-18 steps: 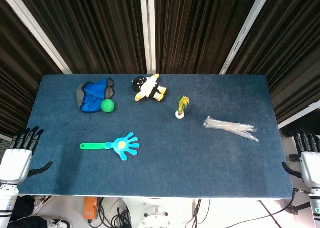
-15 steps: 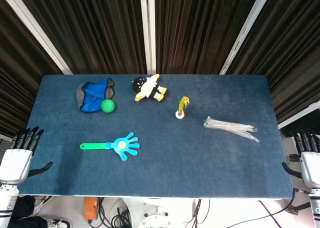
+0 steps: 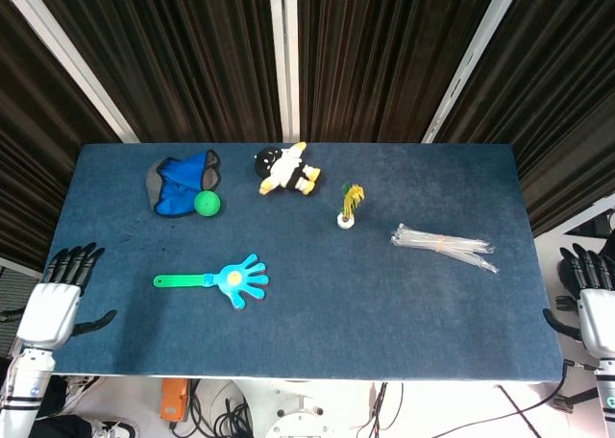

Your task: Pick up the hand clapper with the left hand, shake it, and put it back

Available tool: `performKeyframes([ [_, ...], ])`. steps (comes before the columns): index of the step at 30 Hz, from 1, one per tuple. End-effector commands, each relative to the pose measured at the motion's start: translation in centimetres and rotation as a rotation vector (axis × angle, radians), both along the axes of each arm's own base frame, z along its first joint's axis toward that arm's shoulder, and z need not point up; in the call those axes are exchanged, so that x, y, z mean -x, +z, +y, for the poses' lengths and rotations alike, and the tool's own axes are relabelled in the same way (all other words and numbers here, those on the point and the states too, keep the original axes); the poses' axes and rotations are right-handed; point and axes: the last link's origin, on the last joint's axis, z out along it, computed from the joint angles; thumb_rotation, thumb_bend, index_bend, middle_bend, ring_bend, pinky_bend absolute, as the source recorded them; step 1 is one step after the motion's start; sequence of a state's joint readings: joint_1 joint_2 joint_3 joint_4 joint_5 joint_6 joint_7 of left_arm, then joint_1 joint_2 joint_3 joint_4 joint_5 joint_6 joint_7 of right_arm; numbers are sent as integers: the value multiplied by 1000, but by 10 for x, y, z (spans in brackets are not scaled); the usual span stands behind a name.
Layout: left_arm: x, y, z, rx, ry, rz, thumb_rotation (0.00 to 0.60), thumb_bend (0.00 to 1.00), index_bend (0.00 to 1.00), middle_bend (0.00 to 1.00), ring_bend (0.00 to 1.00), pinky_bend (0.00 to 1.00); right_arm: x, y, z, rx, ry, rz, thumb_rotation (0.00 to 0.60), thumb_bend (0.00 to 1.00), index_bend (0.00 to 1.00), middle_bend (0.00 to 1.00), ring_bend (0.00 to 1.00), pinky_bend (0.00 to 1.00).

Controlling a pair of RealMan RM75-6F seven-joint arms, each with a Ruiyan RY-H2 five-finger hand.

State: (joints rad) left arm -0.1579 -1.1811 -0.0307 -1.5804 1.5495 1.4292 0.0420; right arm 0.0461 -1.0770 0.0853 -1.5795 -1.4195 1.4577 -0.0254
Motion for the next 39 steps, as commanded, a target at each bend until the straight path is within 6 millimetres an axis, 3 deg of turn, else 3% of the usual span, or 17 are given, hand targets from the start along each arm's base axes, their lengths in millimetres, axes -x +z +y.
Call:
performKeyframes([
  [1,-9,-18,15,44,-14,-21,575,184,28,20,0,0,-1,1,-1,3,0,10,600,129,0,0,0,0],
  [9,-25,-70,60,206,-22,-46,575,185,29,20,0,0,-1,8,0,30,-2,9,600,138,0,0,0,0],
  [13,-24,-87,71,275,8,-20,579,193,32,20,0,0,1,13,1,49,-1,7,600,137,0,0,0,0],
  [24,-31,-114,100,389,68,10,572,212,92,20,0,0,4,12,-2,43,-10,2,600,137,0,0,0,0],
  [39,-45,-136,106,454,89,-42,585,236,215,20,0,0,10,12,-5,38,-33,13,600,143,0,0,0,0],
])
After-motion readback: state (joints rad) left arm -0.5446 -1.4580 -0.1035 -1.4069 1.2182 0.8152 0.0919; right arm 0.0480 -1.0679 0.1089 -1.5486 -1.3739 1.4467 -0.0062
